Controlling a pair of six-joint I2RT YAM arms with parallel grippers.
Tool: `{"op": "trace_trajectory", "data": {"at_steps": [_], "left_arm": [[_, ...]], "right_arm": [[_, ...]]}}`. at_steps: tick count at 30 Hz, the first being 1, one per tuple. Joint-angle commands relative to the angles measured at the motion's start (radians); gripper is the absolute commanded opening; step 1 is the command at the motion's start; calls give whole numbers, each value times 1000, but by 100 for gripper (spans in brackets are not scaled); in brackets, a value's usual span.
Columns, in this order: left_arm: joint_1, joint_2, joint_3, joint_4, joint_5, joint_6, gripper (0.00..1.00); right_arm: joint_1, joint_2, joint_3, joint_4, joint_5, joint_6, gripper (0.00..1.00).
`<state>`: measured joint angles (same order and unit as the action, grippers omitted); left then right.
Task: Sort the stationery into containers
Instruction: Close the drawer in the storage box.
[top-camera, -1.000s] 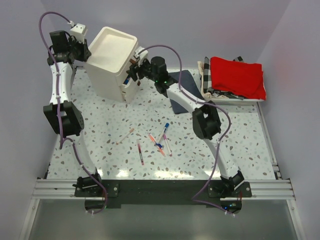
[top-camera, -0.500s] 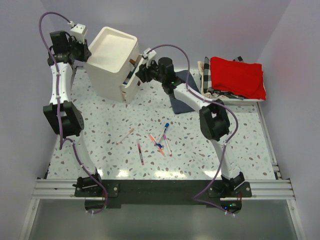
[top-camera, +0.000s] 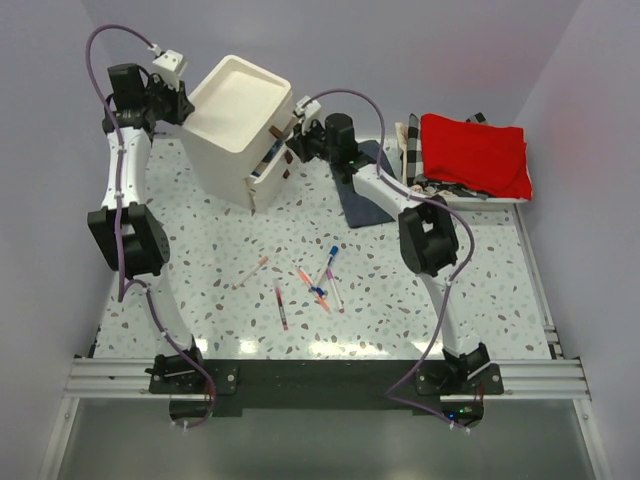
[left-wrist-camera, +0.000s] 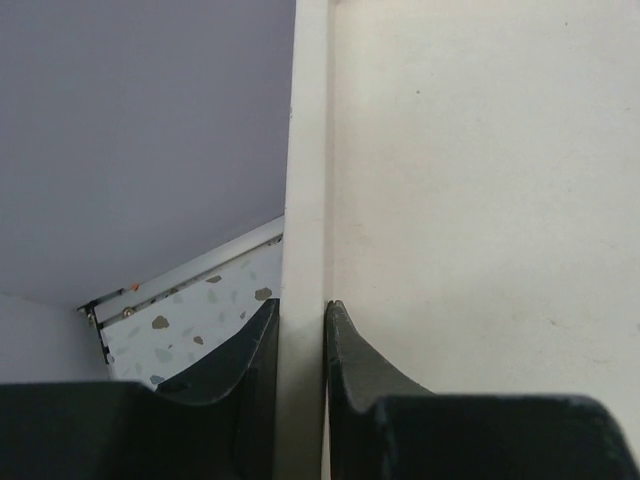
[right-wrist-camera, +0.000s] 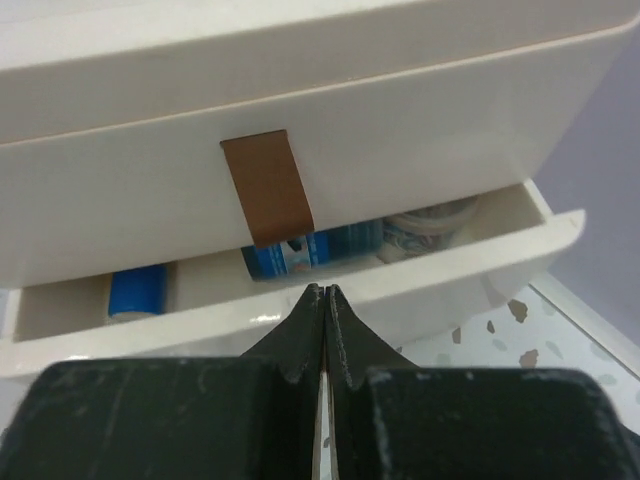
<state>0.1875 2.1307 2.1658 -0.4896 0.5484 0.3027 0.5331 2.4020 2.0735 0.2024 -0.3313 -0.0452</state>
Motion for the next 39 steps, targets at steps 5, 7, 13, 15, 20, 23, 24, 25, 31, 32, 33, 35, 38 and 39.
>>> {"op": "trace_trajectory", "data": {"at_steps": [5,7,13,15,20,23,24,25,31,32,33,35,38,39], "left_arm": [[-105,57,-133,-213,173,116,0],[-109,55,-136,-211,166,113,0],[-109,61,-141,-208,151,107,0],[-109,67,-142,-204,148,99,0],[-109,75,-138,-198,147,90,0],[-109,72,-138,-199,143,93,0],[-109,69,-139,-199,145,95,0],[-109,64,-139,-199,147,95,0],[-108,38,-153,-202,147,95,0],[-108,37,-159,-202,147,96,0],[-108,35,-161,-202,147,95,0],[-106,34,-167,-201,148,95,0],[-109,34,-167,-202,156,90,0],[-108,34,-169,-204,156,92,0]], "right_arm": [[21,109,188,-9,28,16,0],[27,100,182,-15,32,25,0],[5,-84,-4,-1,32,39,0],[-7,-131,-82,12,15,39,0],[-21,-231,-180,2,3,38,0],[-22,-221,-202,-11,3,21,0],[-21,-212,-199,-20,-2,7,0],[-22,-199,-197,-29,0,1,0],[-22,-144,-207,-43,24,-47,0],[-22,-142,-211,-43,26,-51,0],[-21,-139,-213,-44,26,-54,0],[-22,-132,-208,-46,25,-59,0],[-19,-93,-176,-51,21,-56,0],[-19,-77,-161,-49,21,-42,0]]}}
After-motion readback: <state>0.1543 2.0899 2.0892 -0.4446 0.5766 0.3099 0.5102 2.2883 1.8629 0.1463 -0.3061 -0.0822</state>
